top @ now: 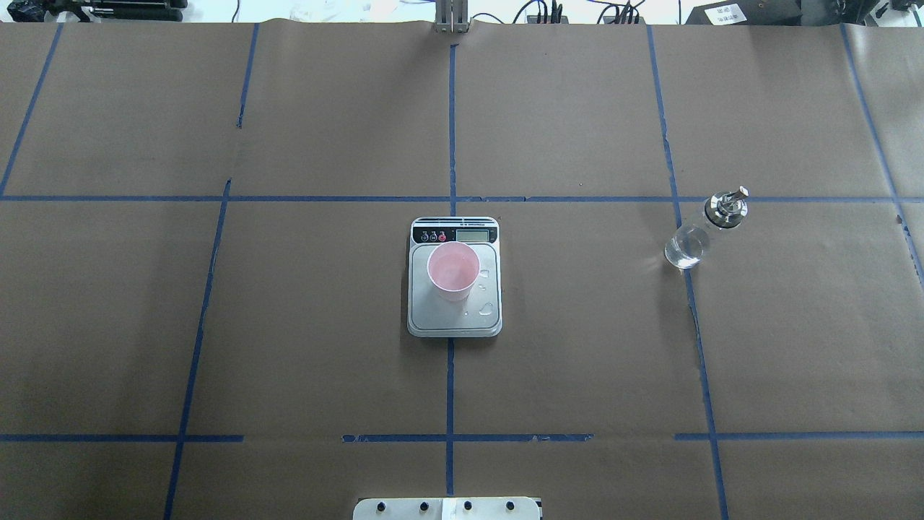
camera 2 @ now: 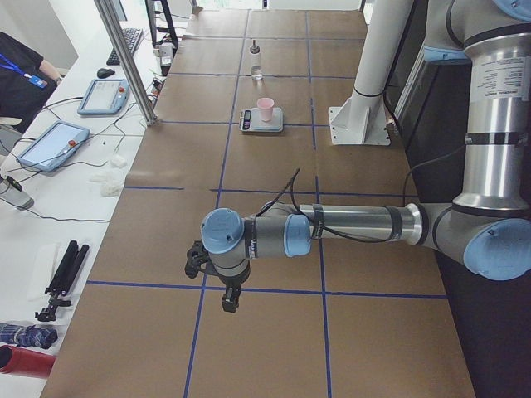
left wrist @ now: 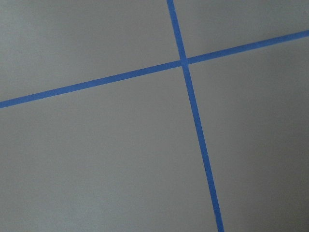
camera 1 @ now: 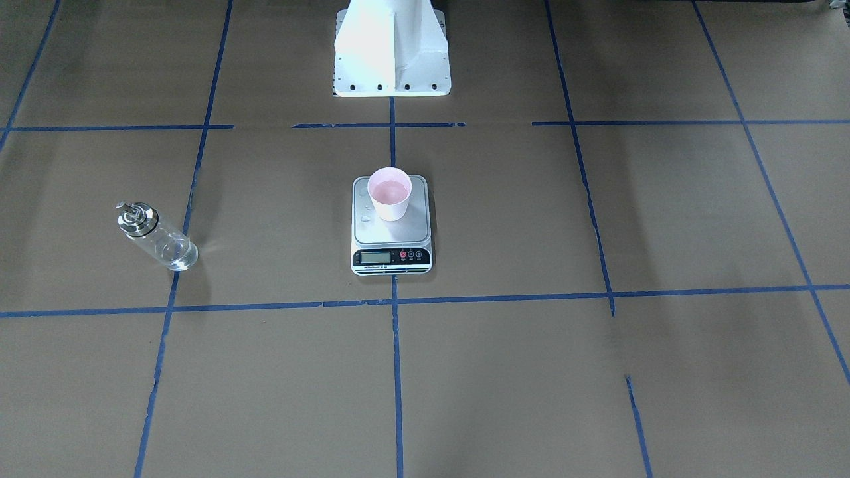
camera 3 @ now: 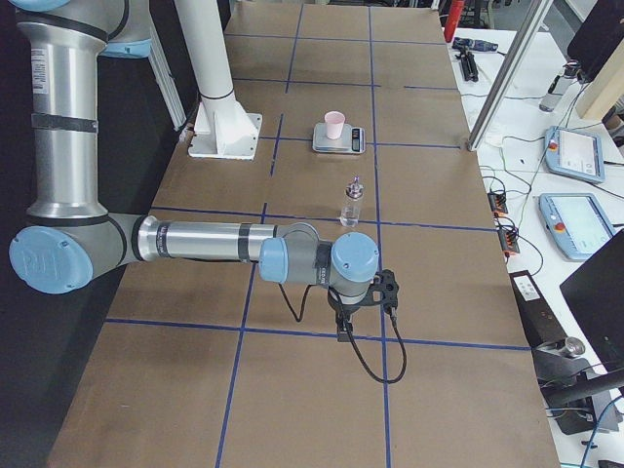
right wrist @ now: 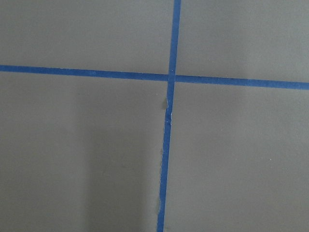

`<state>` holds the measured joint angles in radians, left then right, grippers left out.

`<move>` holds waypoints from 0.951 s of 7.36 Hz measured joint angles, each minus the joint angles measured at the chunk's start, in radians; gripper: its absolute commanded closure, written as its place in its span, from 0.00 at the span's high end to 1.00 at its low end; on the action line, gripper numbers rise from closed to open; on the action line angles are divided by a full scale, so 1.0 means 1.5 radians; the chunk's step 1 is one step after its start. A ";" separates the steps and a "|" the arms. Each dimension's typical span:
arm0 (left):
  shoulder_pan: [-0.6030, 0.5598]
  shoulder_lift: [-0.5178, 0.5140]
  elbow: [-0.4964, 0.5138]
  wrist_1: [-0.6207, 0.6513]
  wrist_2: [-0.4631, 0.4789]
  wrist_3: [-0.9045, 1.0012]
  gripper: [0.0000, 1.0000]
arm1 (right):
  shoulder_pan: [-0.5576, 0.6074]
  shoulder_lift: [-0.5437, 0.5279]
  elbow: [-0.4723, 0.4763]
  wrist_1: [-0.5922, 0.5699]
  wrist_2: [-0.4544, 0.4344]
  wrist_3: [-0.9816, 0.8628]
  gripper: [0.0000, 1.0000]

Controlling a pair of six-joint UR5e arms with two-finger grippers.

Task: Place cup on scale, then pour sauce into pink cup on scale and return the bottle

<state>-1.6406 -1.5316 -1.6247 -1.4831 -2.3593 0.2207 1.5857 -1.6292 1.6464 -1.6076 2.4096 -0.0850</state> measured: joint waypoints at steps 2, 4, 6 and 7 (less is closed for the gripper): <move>0.000 -0.001 -0.001 0.000 0.000 -0.034 1.00 | 0.000 0.004 0.000 0.000 0.000 0.000 1.00; 0.000 -0.002 -0.002 -0.001 0.000 -0.040 1.00 | 0.000 0.006 0.000 0.000 0.000 0.000 1.00; 0.000 -0.002 -0.003 -0.005 0.000 -0.041 1.00 | 0.000 0.007 0.000 0.000 0.000 0.000 1.00; 0.000 -0.002 -0.004 -0.006 0.000 -0.041 1.00 | 0.000 0.007 0.000 0.000 -0.001 0.000 1.00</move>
<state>-1.6414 -1.5342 -1.6302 -1.4918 -2.3596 0.1596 1.5861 -1.6192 1.6460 -1.6076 2.4088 -0.0844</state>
